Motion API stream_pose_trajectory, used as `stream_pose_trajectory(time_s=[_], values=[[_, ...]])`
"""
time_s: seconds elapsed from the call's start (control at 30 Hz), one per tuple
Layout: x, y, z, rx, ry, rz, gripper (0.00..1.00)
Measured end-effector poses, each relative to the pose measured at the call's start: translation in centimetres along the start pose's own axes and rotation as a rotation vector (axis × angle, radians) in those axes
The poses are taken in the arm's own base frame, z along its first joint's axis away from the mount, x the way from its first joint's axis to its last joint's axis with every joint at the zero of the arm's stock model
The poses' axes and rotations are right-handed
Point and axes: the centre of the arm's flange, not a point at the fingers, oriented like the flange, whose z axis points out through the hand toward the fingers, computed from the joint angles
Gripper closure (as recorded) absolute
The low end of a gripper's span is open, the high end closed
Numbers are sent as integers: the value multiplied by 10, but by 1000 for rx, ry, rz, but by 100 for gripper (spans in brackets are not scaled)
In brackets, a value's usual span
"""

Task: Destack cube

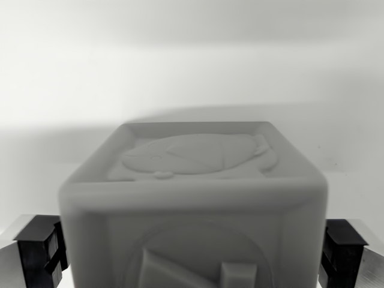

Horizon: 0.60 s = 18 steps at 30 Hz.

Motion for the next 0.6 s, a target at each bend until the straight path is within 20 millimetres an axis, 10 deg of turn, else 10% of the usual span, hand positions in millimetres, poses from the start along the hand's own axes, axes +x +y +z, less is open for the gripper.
stream_pose_trajectory(time_s=[0.6], values=[[0, -1, -5, 3, 2, 0, 0]])
